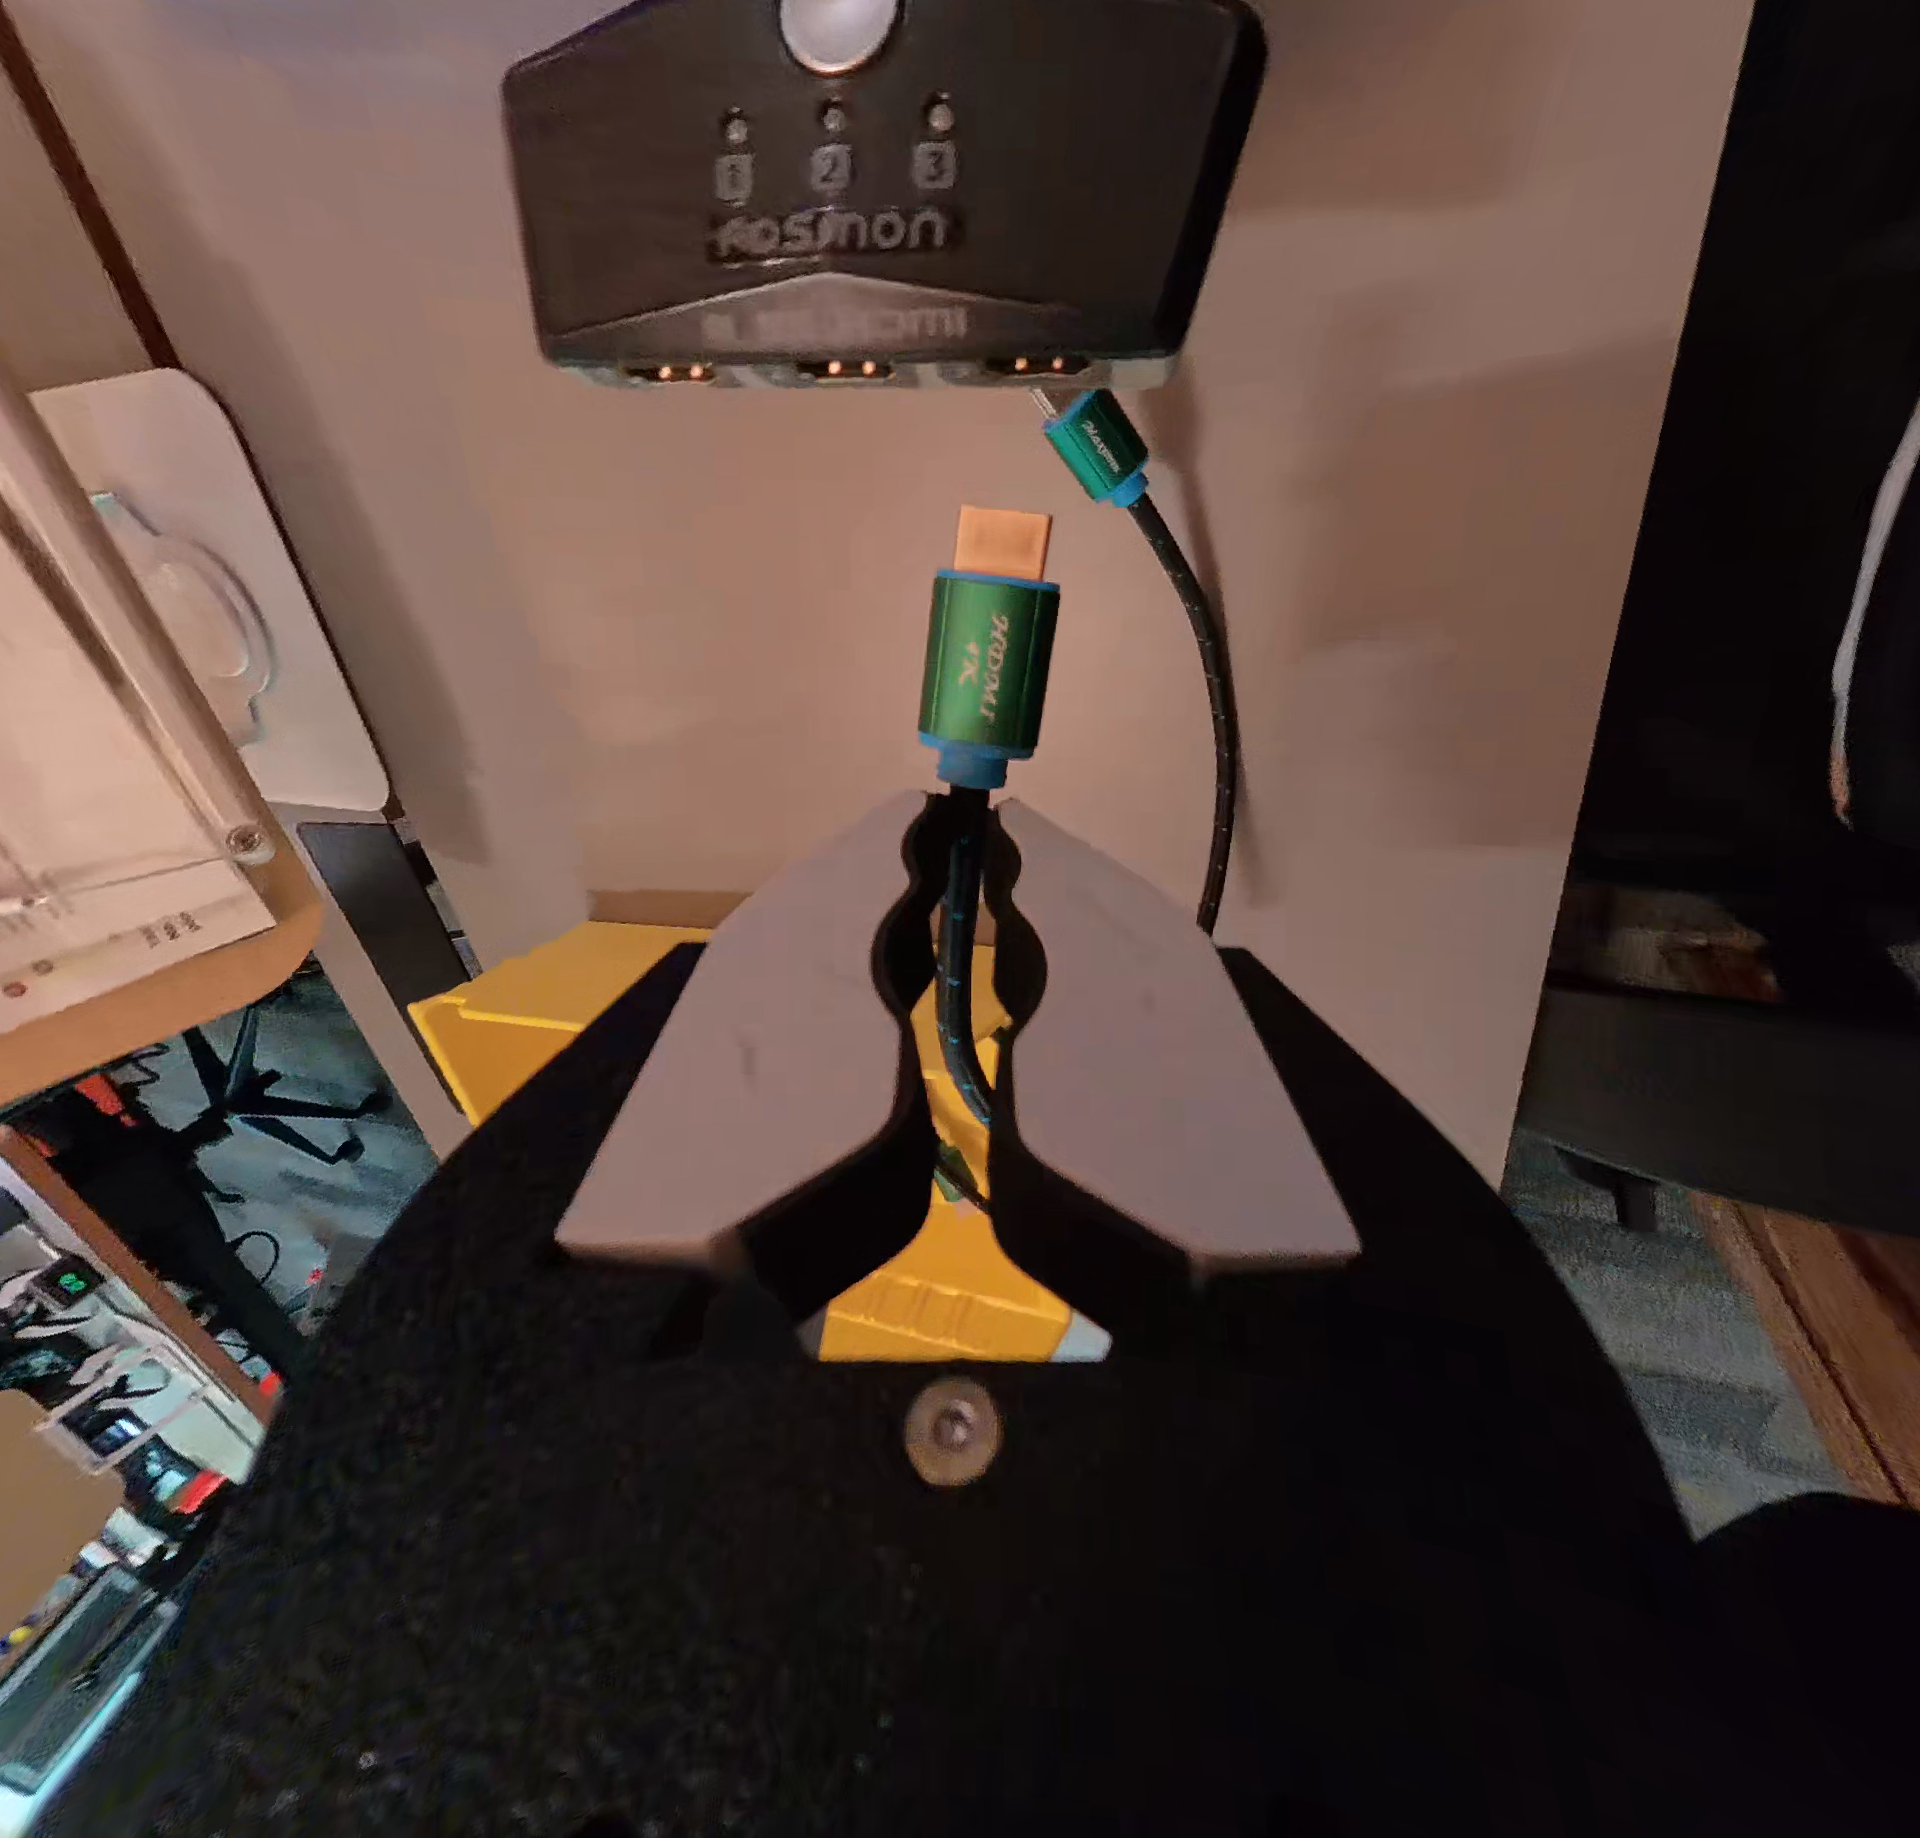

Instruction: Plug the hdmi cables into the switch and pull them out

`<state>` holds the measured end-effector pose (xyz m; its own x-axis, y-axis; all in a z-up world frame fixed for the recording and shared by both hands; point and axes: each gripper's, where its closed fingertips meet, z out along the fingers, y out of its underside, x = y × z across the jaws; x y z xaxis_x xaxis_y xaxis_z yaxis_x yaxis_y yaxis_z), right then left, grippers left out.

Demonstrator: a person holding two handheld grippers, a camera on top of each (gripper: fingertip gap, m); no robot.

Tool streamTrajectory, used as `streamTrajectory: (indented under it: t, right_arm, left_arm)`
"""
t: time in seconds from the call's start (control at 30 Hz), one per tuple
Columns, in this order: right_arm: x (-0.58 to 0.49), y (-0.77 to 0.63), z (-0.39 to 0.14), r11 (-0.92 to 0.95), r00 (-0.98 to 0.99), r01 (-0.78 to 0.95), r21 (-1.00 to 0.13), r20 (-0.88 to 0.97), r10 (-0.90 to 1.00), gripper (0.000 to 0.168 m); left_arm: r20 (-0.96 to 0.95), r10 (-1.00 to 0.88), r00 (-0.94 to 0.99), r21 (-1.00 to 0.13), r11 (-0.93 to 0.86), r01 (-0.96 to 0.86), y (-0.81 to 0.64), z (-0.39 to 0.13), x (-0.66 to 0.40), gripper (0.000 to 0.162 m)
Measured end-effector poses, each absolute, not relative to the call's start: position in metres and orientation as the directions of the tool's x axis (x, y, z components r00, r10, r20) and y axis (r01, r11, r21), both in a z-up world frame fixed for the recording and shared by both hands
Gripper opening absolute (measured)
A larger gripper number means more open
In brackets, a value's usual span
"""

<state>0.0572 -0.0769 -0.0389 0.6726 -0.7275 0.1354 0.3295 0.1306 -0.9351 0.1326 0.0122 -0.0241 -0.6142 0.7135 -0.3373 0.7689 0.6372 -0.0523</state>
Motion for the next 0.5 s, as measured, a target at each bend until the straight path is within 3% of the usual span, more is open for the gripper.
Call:
streamTrajectory:
  t: [0.5]
  right_arm:
    - [0.059, -0.074, -0.05, 0.017, 0.66, 0.298, -0.954, 0.193, -0.726, 0.022]
  left_arm:
    - [-0.305, 0.738, -0.603, 0.063, 0.647, 0.76, 0.01, -0.033, 0.124, 0.006]
